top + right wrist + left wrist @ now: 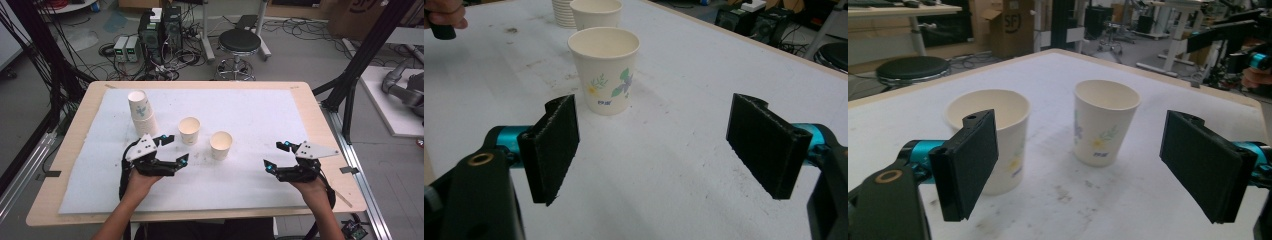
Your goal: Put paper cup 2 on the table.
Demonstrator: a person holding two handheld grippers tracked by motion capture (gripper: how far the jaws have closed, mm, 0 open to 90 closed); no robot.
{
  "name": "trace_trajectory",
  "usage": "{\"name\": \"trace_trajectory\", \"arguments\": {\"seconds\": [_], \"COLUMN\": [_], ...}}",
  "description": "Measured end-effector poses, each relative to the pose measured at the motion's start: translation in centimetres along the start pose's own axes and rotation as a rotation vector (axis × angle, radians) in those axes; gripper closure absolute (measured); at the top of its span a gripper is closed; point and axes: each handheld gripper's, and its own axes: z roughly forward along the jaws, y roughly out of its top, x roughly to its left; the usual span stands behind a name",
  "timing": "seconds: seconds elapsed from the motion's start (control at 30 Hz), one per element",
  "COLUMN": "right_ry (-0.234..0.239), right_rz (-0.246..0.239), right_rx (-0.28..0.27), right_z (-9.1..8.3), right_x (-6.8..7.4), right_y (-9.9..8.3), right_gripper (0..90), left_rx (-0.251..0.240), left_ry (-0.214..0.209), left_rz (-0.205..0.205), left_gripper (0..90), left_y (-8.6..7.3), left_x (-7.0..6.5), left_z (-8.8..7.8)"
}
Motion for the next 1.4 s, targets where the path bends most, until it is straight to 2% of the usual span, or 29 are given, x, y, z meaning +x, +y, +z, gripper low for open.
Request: {"name": "trace_trajectory", "arguments": {"seconds": [0.17, 0.3, 0.53, 0.93, 1.07, 1.4], "right_ry": [-0.004, -0.009, -0.010, -0.003, -0.001, -0.001], "right_rz": [-0.003, -0.008, -0.009, -0.022, -0.012, -0.018], "right_rx": [0.002, 0.004, 0.010, 0.006, 0.003, -0.002], "right_z": [0.1, 0.1, 0.0, 0.6, 0.6, 0.7], "right_x": [0.1, 0.2, 0.5, 0.7, 0.7, 0.6], "right_y": [0.0, 0.0, -0.2, 0.2, 0.1, 0.2], "right_gripper": [21.6, 21.6, 21.6, 21.6, 21.6, 21.6], "left_rx": [-0.027, -0.046, -0.068, -0.079, -0.078, -0.073], "left_ry": [0.038, 0.039, 0.069, 0.099, 0.108, 0.112], "left_rz": [-0.001, 0.004, 0.008, -0.006, -0.010, -0.017], "left_gripper": [15.8, 15.9, 16.0, 16.2, 16.3, 16.3], "left_y": [-0.1, 0.0, -0.2, -0.5, -0.7, -0.9], "left_x": [1.0, 1.5, 1.8, 2.0, 2.1, 2.3], "left_z": [-1.7, -2.8, -4.5, -5.3, -5.3, -5.4]}}
